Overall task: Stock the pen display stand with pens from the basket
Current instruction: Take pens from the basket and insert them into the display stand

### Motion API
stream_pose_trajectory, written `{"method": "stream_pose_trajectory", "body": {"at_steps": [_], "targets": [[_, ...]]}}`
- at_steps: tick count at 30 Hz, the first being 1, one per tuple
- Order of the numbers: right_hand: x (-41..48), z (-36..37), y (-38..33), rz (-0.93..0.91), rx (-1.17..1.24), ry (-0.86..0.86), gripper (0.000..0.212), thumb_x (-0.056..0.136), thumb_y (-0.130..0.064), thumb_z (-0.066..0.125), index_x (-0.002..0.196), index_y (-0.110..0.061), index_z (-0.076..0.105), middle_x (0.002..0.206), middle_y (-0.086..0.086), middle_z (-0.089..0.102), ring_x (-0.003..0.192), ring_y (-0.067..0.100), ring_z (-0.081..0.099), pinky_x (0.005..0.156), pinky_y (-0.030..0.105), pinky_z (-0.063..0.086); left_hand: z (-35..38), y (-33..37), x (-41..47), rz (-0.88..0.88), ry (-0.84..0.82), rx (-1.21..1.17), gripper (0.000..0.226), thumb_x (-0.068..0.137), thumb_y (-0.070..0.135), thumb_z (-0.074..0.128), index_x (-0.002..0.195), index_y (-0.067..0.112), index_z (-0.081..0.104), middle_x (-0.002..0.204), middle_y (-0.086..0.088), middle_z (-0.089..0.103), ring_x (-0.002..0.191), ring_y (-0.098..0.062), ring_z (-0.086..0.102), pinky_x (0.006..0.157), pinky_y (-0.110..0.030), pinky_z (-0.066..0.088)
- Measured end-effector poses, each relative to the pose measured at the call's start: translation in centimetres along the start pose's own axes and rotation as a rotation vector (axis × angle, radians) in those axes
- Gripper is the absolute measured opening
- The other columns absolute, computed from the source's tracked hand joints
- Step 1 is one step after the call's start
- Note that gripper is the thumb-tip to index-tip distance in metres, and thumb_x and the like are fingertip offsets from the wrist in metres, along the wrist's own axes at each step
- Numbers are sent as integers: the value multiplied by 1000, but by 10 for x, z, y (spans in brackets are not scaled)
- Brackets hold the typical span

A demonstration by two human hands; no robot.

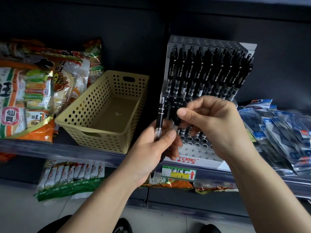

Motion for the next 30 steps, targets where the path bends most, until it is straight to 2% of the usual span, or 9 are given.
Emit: {"method": "stream_pose_trajectory", "body": {"at_steps": [4,6,9,12,14,17,19,22,30], "targets": [[0,-22,-13,-106,-62,181,16,69,-23,76,75,-15,64,65,3,69,58,16,66,47,23,49,-16,-3,4,22,205,255,13,96,15,50,93,23,60,86,1,67,79,-16,64,71,-36,55],[0,-33,-19,-189,-202,272,15,73,-25,78,75,-20,64,67,3,69,61,21,67,52,31,54,-23,1,5,48,250,355,18,97,19,49,86,29,61,72,11,61,65,-10,56,60,-32,47],[-1,-37,-16,-255,-391,337,17,77,-26,78,74,-26,62,70,2,68,67,25,67,60,42,57,-24,3,5,16,242,312,13,95,27,51,88,19,58,56,9,47,45,-5,38,45,-20,29],[-2,-32,-11,-298,-511,376,17,77,-25,78,74,-27,61,67,-10,65,61,9,62,61,29,56,-20,5,2,0,223,240,42,82,54,51,85,12,54,56,4,41,42,-7,32,42,-19,25],[-4,-28,-9,-329,-567,394,17,77,-25,78,76,-26,61,66,-18,61,62,7,60,59,21,53,-19,6,2,-9,211,178,49,80,61,42,76,13,52,54,2,40,42,-9,30,41,-23,20],[-5,-24,-4,-347,-618,392,17,78,-25,77,77,-27,60,65,-23,58,58,2,59,57,17,50,-21,4,4,-45,236,109,44,98,42,31,72,14,51,52,1,41,43,-13,28,44,-28,17],[-5,-23,1,-328,-648,379,15,78,-25,78,76,-25,62,64,-21,58,57,0,59,56,22,51,-24,3,5,-38,259,112,40,101,32,32,74,13,54,52,2,43,44,-13,30,44,-27,19],[-6,-23,6,-292,-679,363,16,77,-26,78,71,-19,65,60,-17,59,54,5,58,53,28,52,-24,5,5,-6,261,106,34,100,30,38,77,14,58,56,3,46,46,-12,34,43,-26,22],[-3,-23,15,-195,-778,269,23,76,-30,78,64,-14,67,51,-8,60,46,8,55,47,20,42,-26,7,6,28,281,71,24,94,31,48,81,16,61,62,2,52,50,-12,40,43,-24,30]]}}
Point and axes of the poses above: each hand's wrist, its own x-axis towards the middle knuckle, its own z-axis out of the palm, y = z × x, the point moved 6 cm from there along x, towards the middle knuckle
